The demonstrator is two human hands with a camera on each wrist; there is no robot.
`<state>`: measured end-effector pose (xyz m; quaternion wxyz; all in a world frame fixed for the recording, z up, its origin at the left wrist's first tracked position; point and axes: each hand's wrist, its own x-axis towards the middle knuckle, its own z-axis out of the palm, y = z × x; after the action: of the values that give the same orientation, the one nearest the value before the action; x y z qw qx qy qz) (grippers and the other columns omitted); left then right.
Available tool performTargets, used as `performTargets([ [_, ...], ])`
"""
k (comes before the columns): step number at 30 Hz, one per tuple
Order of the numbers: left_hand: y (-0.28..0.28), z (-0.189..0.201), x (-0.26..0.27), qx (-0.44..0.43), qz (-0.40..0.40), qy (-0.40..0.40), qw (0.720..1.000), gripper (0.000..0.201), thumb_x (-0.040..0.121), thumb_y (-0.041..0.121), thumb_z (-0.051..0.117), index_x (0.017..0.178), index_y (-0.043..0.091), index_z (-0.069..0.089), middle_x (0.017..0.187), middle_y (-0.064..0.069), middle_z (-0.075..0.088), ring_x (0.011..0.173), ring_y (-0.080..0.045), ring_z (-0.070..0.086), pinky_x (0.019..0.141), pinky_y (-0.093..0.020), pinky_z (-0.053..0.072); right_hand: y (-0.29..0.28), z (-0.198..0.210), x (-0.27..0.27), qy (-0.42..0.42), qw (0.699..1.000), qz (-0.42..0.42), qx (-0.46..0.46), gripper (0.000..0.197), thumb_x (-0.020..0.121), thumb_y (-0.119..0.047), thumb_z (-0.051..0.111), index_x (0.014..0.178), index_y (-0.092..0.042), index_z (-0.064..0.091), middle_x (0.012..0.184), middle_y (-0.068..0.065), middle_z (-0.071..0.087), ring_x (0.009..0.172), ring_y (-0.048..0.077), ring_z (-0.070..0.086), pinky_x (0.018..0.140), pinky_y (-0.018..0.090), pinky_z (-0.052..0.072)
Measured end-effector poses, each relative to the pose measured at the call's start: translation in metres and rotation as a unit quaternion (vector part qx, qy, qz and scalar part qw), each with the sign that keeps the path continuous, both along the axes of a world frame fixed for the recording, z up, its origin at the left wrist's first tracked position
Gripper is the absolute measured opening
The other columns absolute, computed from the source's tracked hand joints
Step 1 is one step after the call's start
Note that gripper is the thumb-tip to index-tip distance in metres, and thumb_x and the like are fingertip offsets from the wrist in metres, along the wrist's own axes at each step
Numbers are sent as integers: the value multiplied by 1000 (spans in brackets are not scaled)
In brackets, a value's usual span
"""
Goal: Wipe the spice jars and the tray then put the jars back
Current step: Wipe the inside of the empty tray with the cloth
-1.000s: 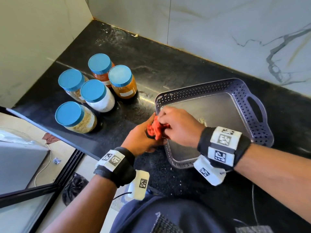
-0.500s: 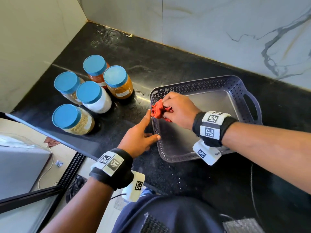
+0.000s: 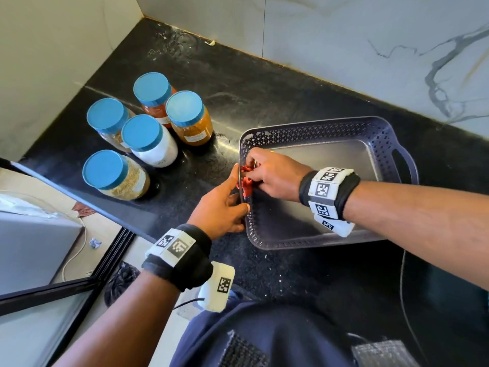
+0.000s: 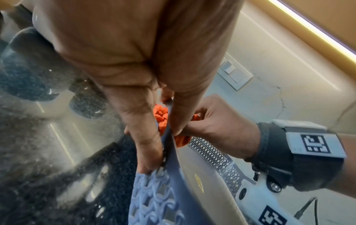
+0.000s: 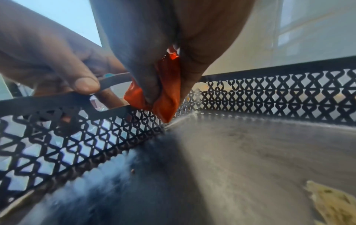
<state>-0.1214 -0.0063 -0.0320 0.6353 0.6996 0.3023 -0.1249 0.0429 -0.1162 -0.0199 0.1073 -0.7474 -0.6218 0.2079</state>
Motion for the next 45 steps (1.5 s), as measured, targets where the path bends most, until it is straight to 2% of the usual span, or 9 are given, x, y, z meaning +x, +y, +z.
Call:
performTargets([
  [7, 4, 1, 0, 39, 20, -2, 999, 94, 87, 7, 68, 141, 74, 29, 138, -13, 63, 117, -38, 67, 78, -55, 64, 14, -2, -2, 24, 999, -45, -18, 11, 78, -9, 72, 88, -9, 75, 97, 13, 63, 93, 29, 59, 78, 37, 44],
  [11, 2, 4, -2, 126, 10, -1, 992, 93, 90, 6, 75, 157, 49, 28, 133, -2, 65, 102, -22, 73, 74, -43, 66, 5, -4, -16, 37, 998, -27, -47, 18, 79, -13, 73, 96, -11, 77, 101, 10, 65, 93, 28, 60, 78, 35, 46],
  [15, 1, 10, -7, 224, -20, 9, 974, 97, 86, 24, 83, 162, 35, 25, 150, -2, 55, 125, -20, 63, 102, -27, 50, -10, -1, -28, 69, 991, -64, -94, 12, 76, -20, 77, 83, -10, 76, 90, 9, 68, 82, 29, 61, 72, 35, 48],
  [20, -9, 8, -4, 177, 24, 29, 984, 83, 89, 29, 81, 158, 30, 36, 122, -12, 70, 81, -24, 78, 77, -43, 65, -25, 11, -23, 124, 967, -119, -186, 5, 75, -12, 76, 76, -7, 75, 71, 12, 71, 67, 29, 62, 64, 33, 50],
  [24, -5, 9, -5, 217, -23, 35, 975, 62, 90, 46, 72, 147, 33, 50, 129, -6, 71, 105, -23, 73, 93, -45, 59, -40, 9, -13, 123, 950, -106, -266, 13, 75, -4, 68, 71, -16, 73, 59, -1, 65, 55, 14, 55, 60, 28, 50],
  [32, -10, 7, -16, 215, -61, 2, 975, 54, 91, 19, 75, 140, 30, 56, 123, 4, 73, 109, -18, 71, 95, -41, 57, 11, 6, 45, 257, 890, -377, 2, 28, 70, 14, 72, 87, -8, 73, 67, -7, 70, 62, 11, 63, 59, 27, 55],
  [36, -15, 6, -10, 165, -5, 1, 986, 48, 87, 8, 69, 127, 33, 62, 107, 3, 72, 85, -28, 75, 76, -46, 64, 30, -7, 38, 243, 897, -367, -49, 14, 68, 4, 75, 76, -7, 70, 59, -3, 71, 56, 14, 69, 58, 29, 61],
  [39, -16, 5, -8, 149, 38, 8, 988, 39, 88, 0, 67, 118, 24, 61, 104, -2, 72, 73, -29, 76, 63, -44, 65, 26, -8, 10, 186, 933, -296, -87, 22, 71, 3, 76, 71, -13, 61, 58, -9, 59, 54, 7, 57, 43, 13, 40],
  [45, -17, 14, -11, 132, 81, 16, 988, 30, 90, -1, 71, 108, 19, 56, 98, -2, 68, 70, -32, 76, 62, -46, 65, -11, 1, -35, 212, 942, -158, -206, 19, 77, -7, 78, 80, -22, 66, 78, -3, 66, 72, 13, 59, 59, 21, 45],
])
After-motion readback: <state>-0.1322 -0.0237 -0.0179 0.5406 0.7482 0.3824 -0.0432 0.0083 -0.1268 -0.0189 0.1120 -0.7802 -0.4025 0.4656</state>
